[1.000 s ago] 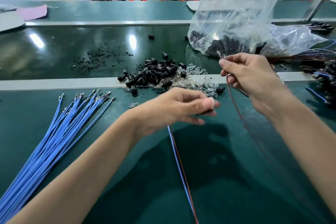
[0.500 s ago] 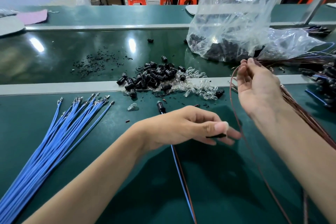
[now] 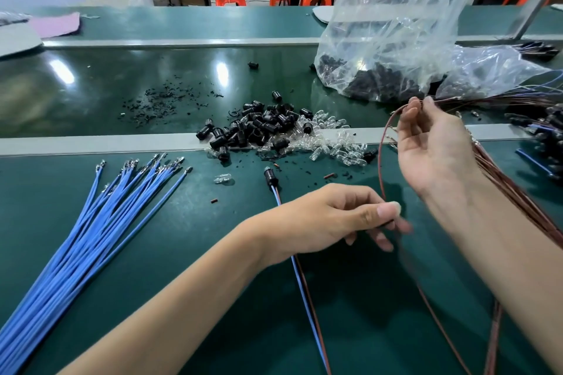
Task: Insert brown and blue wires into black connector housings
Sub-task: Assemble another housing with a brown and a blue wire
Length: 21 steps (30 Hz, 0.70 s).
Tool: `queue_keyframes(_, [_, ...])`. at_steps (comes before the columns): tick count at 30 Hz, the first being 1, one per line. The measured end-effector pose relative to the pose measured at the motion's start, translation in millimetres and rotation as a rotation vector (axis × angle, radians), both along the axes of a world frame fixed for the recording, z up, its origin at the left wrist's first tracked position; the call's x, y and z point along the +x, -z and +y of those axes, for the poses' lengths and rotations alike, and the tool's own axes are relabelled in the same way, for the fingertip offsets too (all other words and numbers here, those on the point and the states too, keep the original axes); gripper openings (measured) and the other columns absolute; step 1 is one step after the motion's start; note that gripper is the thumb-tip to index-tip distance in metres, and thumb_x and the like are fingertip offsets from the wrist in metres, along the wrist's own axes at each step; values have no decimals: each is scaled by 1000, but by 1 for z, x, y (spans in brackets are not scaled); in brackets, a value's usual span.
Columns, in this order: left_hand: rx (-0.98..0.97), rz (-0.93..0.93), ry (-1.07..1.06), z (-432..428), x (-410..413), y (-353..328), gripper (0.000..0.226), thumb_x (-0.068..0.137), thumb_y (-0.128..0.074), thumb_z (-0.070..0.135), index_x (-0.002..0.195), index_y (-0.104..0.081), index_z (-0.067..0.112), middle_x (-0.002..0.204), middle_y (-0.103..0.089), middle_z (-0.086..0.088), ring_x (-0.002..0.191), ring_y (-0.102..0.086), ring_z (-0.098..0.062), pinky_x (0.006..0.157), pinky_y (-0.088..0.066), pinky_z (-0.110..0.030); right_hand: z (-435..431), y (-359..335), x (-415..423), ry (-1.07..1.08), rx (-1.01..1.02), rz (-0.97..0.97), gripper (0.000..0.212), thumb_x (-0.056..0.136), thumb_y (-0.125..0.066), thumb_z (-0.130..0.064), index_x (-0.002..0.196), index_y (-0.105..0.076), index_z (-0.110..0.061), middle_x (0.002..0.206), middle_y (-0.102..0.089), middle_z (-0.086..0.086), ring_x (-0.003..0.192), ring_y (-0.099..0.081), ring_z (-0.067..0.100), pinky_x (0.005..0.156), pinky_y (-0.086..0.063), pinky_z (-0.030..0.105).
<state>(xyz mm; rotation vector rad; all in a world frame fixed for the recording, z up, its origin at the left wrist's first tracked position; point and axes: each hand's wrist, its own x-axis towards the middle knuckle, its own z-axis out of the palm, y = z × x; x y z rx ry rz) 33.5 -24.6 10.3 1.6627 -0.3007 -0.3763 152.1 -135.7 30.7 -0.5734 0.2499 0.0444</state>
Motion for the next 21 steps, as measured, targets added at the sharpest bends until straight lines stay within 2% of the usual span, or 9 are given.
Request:
queue_keyframes(2, [-27, 31, 44, 0, -1, 3, 21, 100, -43, 21, 82, -53, 17, 96, -67, -2, 76, -61, -9, 63, -39, -19, 2, 2, -4, -44, -70, -51, 9, 94, -51, 0, 87, -53, -5, 72, -59, 8, 49, -59, 8, 49, -47, 13])
queue_keyframes(4, [-67, 62, 38, 1, 0, 6, 21, 98, -45, 22, 80, -54, 16, 84, -66, 4, 71, -61, -7, 64, -42, -16, 3, 5, -11, -122, -276, -106, 13, 96, -51, -6, 85, -52, -11, 73, -62, 4, 54, -60, 8, 51, -48, 16])
queue_keyframes(8, [-312, 155, -75, 6, 4, 13, 18, 87, -48, 24, 77, -54, 10, 70, -64, 6, 64, -58, -7, 66, -49, -14, -7, 34, -37, -214, -1061, -211, 14, 94, -54, -13, 84, -52, -23, 89, -59, 0, 64, -55, 6, 52, -41, 17])
queue_keyframes(10, [-407, 159, -121, 10, 7, 16, 19, 83, -49, 25, 77, -54, 8, 68, -63, 4, 63, -56, -7, 66, -49, -14, -19, 47, -57, -127, -1491, -477, 14, 89, -61, -15, 87, -52, -26, 93, -55, -1, 68, -53, 5, 59, -37, 12])
queue_keyframes(11, [-428, 149, -136, 11, 9, 18, 20, 82, -49, 26, 77, -55, 8, 69, -63, 3, 62, -56, -6, 65, -48, -14, -27, 50, -66, -100, -1626, -637, 15, 86, -63, -15, 90, -52, -25, 93, -52, -3, 73, -53, 3, 63, -37, 9])
queue_keyframes(13, [-458, 127, -161, 12, 11, 20, 21, 81, -50, 28, 77, -55, 8, 69, -63, 3, 60, -56, -5, 64, -47, -13, -45, 52, -76, -140, -1773, -872, 18, 83, -63, -17, 95, -51, -23, 92, -47, -5, 79, -51, 2, 69, -37, 10])
queue_keyframes(16, [-509, 111, -205, 14, 14, 22, 22, 80, -51, 29, 76, -55, 8, 67, -62, 4, 58, -55, -5, 62, -46, -12, -76, 55, -72, -224, -1955, -1050, 15, 90, -55, -31, 102, -49, -26, 93, -39, -9, 77, -47, 7, 72, -39, 25])
queue_keyframes(18, [-547, 111, -219, 18, 15, 22, 22, 80, -51, 29, 76, -57, 8, 66, -62, 3, 58, -54, -6, 60, -46, -12, -101, 54, -64, -280, -2022, -1082, 19, 90, -45, -40, 104, -47, -27, 93, -37, -12, 77, -45, 3, 71, -39, 24])
queue_keyframes(21, [-611, 132, -205, 27, 15, 20, 24, 81, -51, 29, 73, -62, 10, 67, -62, 1, 58, -54, -7, 59, -47, -12, -138, 52, -54, -320, -2159, -1001, 26, 91, -35, -52, 101, -47, -31, 92, -39, -19, 71, -43, 5, 67, -38, 21])
